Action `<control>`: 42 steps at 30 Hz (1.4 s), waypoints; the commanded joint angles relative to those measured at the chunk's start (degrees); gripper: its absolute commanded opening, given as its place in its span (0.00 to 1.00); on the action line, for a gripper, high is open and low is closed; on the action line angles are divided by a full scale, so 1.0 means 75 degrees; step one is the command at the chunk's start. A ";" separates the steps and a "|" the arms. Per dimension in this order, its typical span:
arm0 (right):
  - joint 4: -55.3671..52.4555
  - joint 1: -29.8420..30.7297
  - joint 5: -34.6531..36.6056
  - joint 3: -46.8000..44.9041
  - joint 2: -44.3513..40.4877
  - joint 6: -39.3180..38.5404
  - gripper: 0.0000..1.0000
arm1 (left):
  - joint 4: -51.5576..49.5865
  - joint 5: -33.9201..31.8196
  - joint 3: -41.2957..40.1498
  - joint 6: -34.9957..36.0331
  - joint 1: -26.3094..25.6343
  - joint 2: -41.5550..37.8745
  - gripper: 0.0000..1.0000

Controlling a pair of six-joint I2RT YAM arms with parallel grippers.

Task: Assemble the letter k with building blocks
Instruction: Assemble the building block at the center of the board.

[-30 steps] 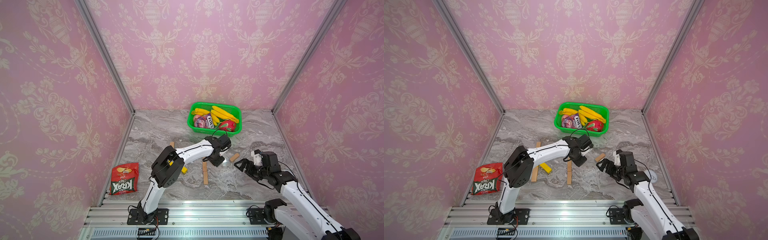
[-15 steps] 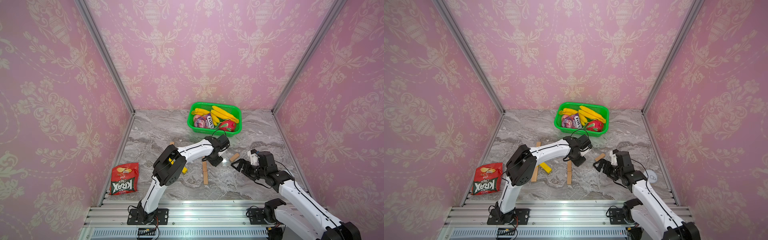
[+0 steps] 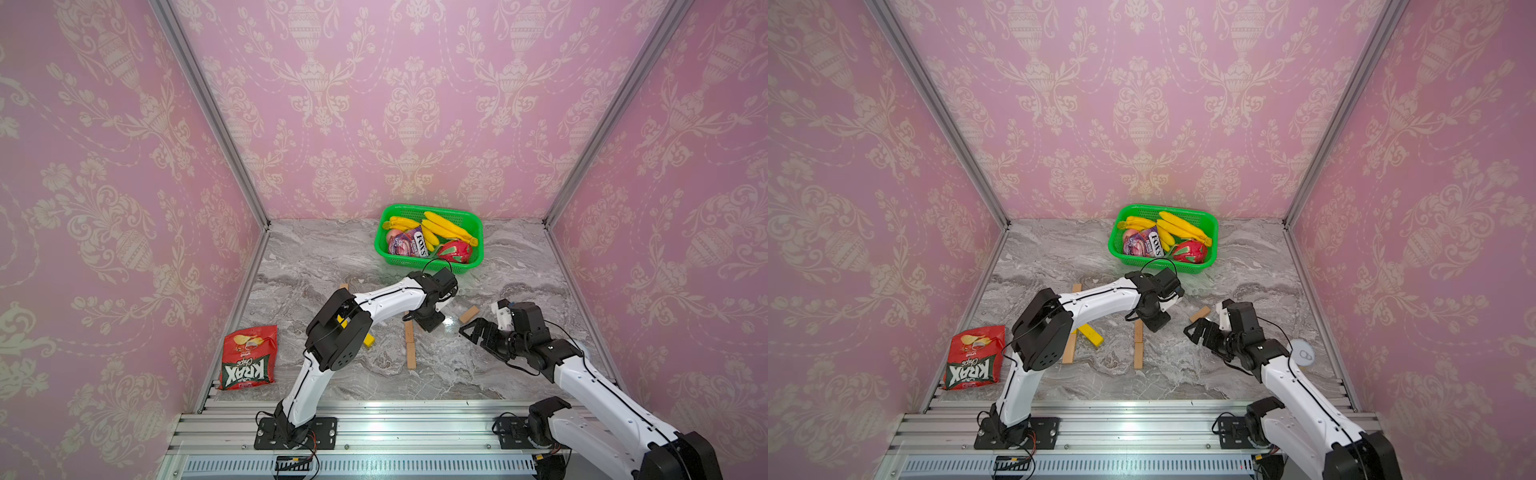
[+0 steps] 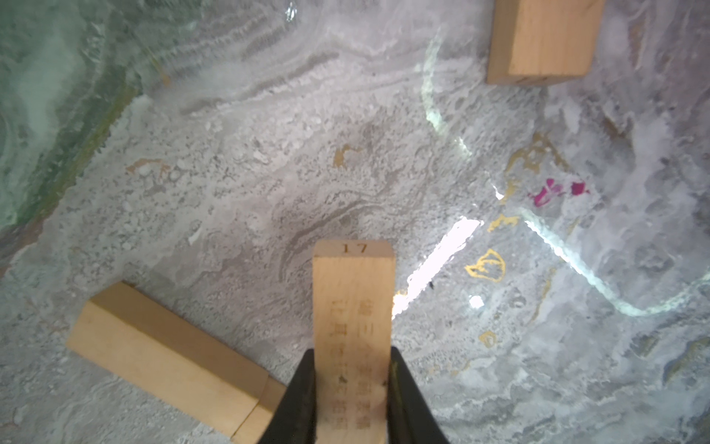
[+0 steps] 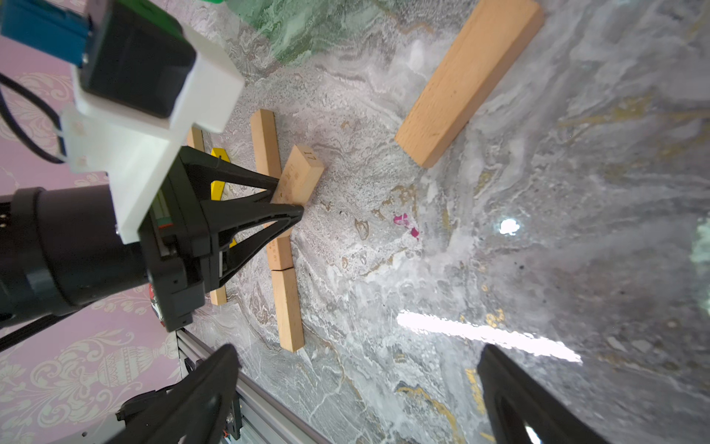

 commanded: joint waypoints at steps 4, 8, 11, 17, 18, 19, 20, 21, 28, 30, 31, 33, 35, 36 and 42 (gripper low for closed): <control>0.0016 0.0061 0.0146 0.0149 0.0089 -0.0033 1.00 | 0.0142 0.0181 -0.0209 0.0412 0.0153 0.0071 0.20; 0.0023 0.0072 0.0127 0.0178 0.0163 -0.0031 1.00 | 0.0150 0.0208 -0.0239 0.0544 0.0166 0.0120 0.20; -0.0009 0.0068 0.0134 0.0198 0.0176 -0.0045 1.00 | 0.0185 0.0266 -0.0282 0.0596 0.0189 0.0114 0.20; -0.0031 0.0084 0.0164 0.0224 0.0201 -0.0045 1.00 | 0.0209 0.0327 -0.0349 0.0652 0.0211 0.0149 0.20; -0.0034 0.0081 0.0165 0.0225 0.0198 -0.0039 1.00 | 0.0210 0.0325 -0.0373 0.0664 0.0213 0.0149 0.20; -0.0039 0.0084 0.0169 0.0216 0.0199 -0.0026 1.00 | 0.0209 0.0314 -0.0394 0.0665 0.0223 0.0150 0.20; -0.0055 0.0084 0.0171 0.0219 0.0189 -0.0034 1.00 | 0.0215 0.0314 -0.0407 0.0685 0.0225 0.0150 0.20; -0.0067 0.0091 0.0176 0.0215 0.0181 -0.0039 1.00 | 0.0218 0.0309 -0.0425 0.0688 0.0225 0.0138 0.20; -0.0095 0.0102 0.0209 0.0207 0.0139 -0.0015 1.00 | 0.0244 0.0326 -0.0484 0.0737 0.0259 0.0137 0.20; -0.0104 0.0119 0.0220 0.0207 0.0138 0.0001 1.00 | 0.0244 0.0317 -0.0502 0.0729 0.0259 0.0140 0.20; -0.0105 0.0125 0.0233 0.0192 0.0130 -0.0001 1.00 | 0.0244 0.0302 -0.0507 0.0736 0.0254 0.0141 0.20; -0.0113 0.0124 0.0255 0.0186 0.0118 0.0012 1.00 | 0.0262 0.0300 -0.0515 0.0732 0.0271 0.0139 0.20; -0.0104 0.0143 0.0268 0.0172 0.0106 0.0029 1.00 | 0.0262 0.0302 -0.0529 0.0737 0.0282 0.0147 0.20; -0.0104 0.0143 0.0264 0.0173 0.0106 0.0025 1.00 | 0.0267 0.0312 -0.0539 0.0736 0.0284 0.0150 0.20; -0.0090 0.0166 0.0277 0.0174 0.0129 0.0026 1.00 | 0.0268 0.0315 -0.0529 0.0755 0.0306 0.0175 0.20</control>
